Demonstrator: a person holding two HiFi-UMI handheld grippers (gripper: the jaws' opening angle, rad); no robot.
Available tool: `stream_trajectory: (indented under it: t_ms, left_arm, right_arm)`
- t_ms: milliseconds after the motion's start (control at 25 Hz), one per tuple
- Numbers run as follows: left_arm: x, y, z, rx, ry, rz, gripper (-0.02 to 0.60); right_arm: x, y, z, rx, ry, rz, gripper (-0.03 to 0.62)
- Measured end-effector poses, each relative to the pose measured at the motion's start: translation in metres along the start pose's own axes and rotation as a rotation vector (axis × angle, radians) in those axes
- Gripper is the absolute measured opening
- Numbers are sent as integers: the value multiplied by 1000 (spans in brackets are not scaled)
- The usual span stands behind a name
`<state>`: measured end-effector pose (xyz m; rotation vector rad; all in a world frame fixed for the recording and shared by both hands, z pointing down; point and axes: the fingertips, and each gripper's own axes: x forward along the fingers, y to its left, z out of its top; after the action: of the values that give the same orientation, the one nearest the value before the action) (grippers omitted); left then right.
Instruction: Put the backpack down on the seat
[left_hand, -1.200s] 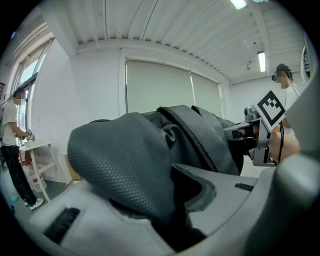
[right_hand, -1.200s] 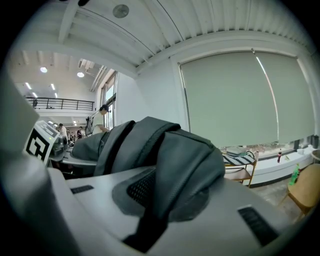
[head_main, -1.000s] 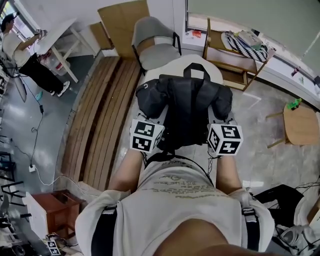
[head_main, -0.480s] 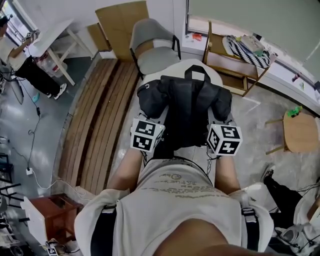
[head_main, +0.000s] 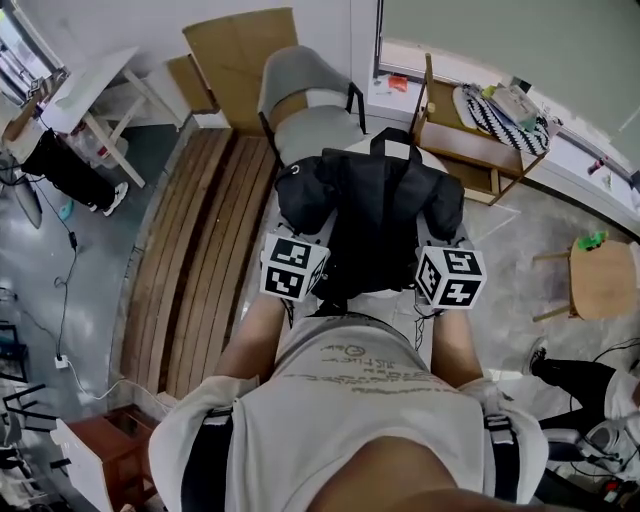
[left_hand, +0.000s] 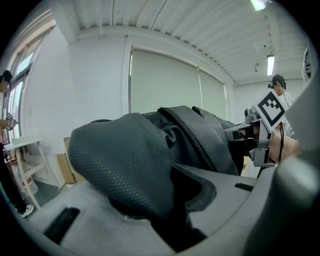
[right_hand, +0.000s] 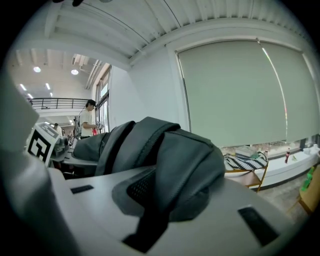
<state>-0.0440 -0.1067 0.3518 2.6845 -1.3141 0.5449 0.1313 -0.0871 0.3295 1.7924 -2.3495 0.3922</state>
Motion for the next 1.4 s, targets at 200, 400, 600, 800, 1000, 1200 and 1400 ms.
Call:
stream_trajectory:
  t_ms: [200, 400, 600, 800, 1000, 1200, 1400]
  left_arm:
    - [10, 43, 0, -5, 0, -21, 135]
    - [47, 88, 3, -12, 9, -38, 135]
    - [78, 114, -2, -19, 41, -68, 135]
    - [104, 113, -29, -73, 116, -94, 135]
    - [137, 104, -69, -174, 216, -130, 135]
    - [162, 90, -123, -243, 329, -137, 135]
    - [173, 70, -188, -344, 455, -145, 135]
  right_arm:
    - [37, 20, 9, -4, 11, -13, 57]
    - [91, 20, 18, 5, 23, -21, 57]
    - [125, 15, 12, 33, 53, -37, 57]
    - [145, 0, -14, 41, 151, -30, 57]
    - [169, -23, -49, 29, 266, -11, 57]
    - [186, -41, -106, 51, 388, 16, 57]
    - [195, -51, -170, 84, 510, 57, 57]
